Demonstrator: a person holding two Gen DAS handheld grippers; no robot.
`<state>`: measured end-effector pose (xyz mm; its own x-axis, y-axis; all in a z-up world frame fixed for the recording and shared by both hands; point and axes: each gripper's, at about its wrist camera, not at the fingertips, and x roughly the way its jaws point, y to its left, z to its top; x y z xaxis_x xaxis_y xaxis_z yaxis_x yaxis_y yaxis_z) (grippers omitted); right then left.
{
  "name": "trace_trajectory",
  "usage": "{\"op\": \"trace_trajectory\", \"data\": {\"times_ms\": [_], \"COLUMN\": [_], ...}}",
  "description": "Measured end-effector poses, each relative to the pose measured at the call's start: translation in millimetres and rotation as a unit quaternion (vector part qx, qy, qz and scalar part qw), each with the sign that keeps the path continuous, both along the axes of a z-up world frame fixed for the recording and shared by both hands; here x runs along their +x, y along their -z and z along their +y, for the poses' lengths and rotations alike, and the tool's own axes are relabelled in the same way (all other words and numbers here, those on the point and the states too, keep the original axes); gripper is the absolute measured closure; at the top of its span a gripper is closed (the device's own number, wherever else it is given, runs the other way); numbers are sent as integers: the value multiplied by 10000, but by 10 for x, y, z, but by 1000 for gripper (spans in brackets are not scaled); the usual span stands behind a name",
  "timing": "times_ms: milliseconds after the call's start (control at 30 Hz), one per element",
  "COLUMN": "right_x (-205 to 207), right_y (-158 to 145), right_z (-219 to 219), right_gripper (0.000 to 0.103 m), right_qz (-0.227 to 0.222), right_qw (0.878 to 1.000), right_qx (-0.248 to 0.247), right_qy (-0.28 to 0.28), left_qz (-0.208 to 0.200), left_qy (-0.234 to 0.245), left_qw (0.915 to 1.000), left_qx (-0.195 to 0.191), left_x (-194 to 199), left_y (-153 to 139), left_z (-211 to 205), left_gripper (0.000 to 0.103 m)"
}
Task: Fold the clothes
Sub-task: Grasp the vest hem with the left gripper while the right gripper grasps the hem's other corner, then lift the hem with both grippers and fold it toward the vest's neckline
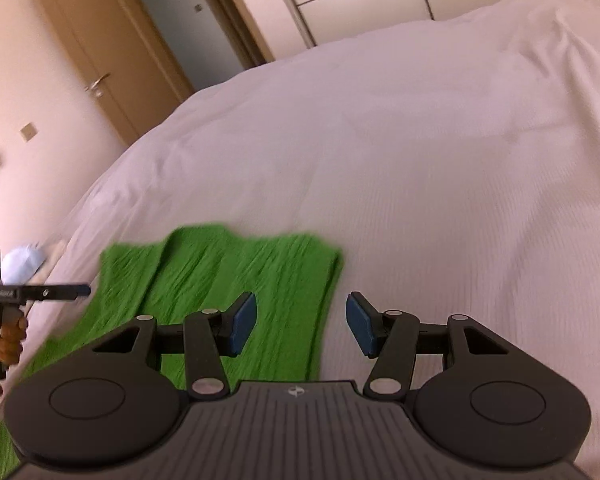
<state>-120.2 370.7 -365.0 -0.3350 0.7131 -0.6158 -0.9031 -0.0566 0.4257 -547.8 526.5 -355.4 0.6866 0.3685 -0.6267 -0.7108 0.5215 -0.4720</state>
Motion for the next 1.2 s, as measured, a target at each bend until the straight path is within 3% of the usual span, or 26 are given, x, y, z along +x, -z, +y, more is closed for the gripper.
{"op": "trace_trajectory", "data": {"times_ms": [167, 233, 267, 300, 333, 500, 667, 800, 900, 967, 1000, 1100, 1133, 1200], "right_x": [104, 122, 118, 93, 104, 159, 214, 14, -260, -495, -634, -926, -971, -1080], "right_y": [205, 269, 294, 296, 221, -155, -531, -896, -965, -908, -835, -592, -538, -474], "right_z": [394, 495, 537, 558, 439, -163, -764, -1833, -2728, -3246, -3495, -4036, -4153, -4356], "right_gripper": [48, 47, 65, 77, 94, 96, 96, 96, 96, 94, 92, 75, 69, 66], "right_qz": [262, 415, 491, 436, 472, 656, 836, 759, 499, 239, 35, -447, -537, -788], "right_qw": [9994, 9987, 9983, 9986, 9987, 9961, 9893, 9828, 9831, 9874, 9912, 9969, 9970, 9957], "right_qx": [-190, -228, -242, -221, -96, 536, 1166, 1681, 1759, 1552, 1307, 650, 546, 432], "right_qy": [151, 200, 196, 185, 193, 234, 273, 129, -11, -176, -221, 34, 111, 235], "left_qz": [-140, -8, 51, 49, 0, -306, -651, -731, -414, -105, 60, 570, 752, 1232], "left_qy": [15, 118, 179, 245, 307, 448, 683, 883, 852, 653, 518, 155, 128, 237], "left_qw": [9994, 9994, 9993, 9992, 9992, 9982, 9929, 9901, 9923, 9958, 9973, 9974, 9956, 9863], "left_qx": [-315, -316, -322, -316, -241, 271, 723, 814, 797, 631, 515, 414, 552, 1067], "left_x": [171, 286, 337, 358, 350, 36, -414, -747, -929, -1045, -1103, -1192, -1169, -1041], "left_y": [115, 139, 143, 121, 71, -391, -932, -1083, -916, -734, -634, -483, -491, -544], "left_z": [289, 317, 318, 296, 253, -209, -1116, -2020, -2743, -3134, -3309, -3734, -3848, -4053], "left_gripper": [29, 57, 85, 94, 95, 96, 95, 90, 83, 70, 69, 68, 68, 62]}}
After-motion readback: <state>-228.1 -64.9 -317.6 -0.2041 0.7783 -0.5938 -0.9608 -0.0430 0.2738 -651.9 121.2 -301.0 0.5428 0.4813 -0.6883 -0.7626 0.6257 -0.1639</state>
